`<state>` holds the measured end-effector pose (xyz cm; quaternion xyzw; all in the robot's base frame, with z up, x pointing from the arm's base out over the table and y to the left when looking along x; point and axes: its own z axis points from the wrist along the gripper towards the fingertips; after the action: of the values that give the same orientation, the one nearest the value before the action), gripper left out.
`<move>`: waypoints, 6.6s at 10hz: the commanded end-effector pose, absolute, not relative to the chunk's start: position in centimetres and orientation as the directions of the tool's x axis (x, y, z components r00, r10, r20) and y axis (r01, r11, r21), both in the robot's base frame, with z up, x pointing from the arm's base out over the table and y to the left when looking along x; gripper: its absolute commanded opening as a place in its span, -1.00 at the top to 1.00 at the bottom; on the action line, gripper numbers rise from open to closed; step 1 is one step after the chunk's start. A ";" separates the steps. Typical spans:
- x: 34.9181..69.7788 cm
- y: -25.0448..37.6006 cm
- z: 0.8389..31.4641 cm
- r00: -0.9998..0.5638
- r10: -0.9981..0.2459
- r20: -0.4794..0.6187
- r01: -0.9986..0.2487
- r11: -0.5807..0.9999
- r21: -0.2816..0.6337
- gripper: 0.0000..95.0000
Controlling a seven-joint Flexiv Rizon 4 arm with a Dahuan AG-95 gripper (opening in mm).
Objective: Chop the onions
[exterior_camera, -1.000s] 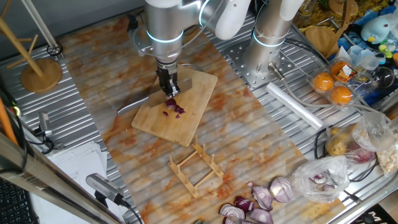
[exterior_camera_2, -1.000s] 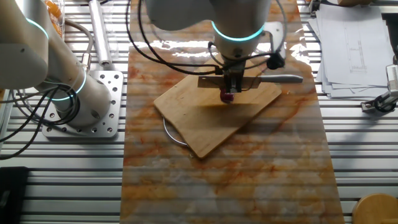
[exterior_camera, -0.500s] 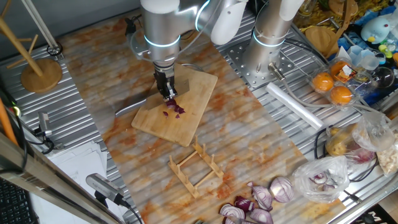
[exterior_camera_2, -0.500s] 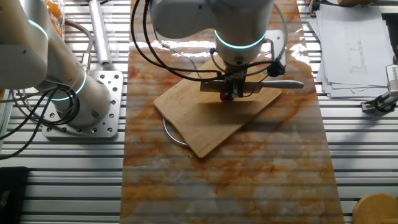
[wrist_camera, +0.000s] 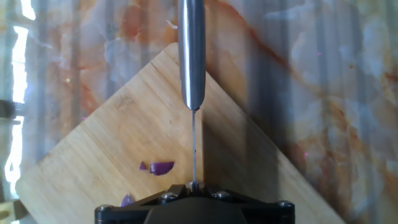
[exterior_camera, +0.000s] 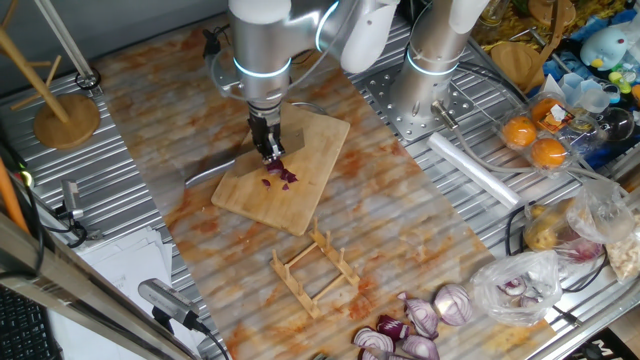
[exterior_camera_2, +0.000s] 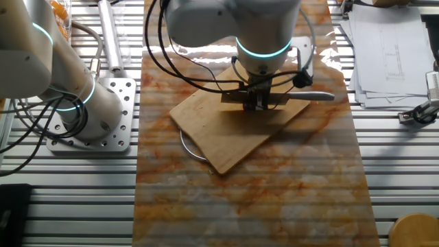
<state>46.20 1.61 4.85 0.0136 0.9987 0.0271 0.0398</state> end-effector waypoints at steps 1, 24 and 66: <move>46.2 1.6 4.4 -0.997 0.029 -0.070 0.025 0.997 0.067 1.00; 45.9 1.3 1.9 -0.995 0.013 -0.095 0.010 0.999 0.036 1.00; 44.2 0.9 7.4 -0.997 0.018 -0.079 0.013 0.998 0.057 1.00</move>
<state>43.56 0.59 8.28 0.0092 0.9988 0.0220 0.0423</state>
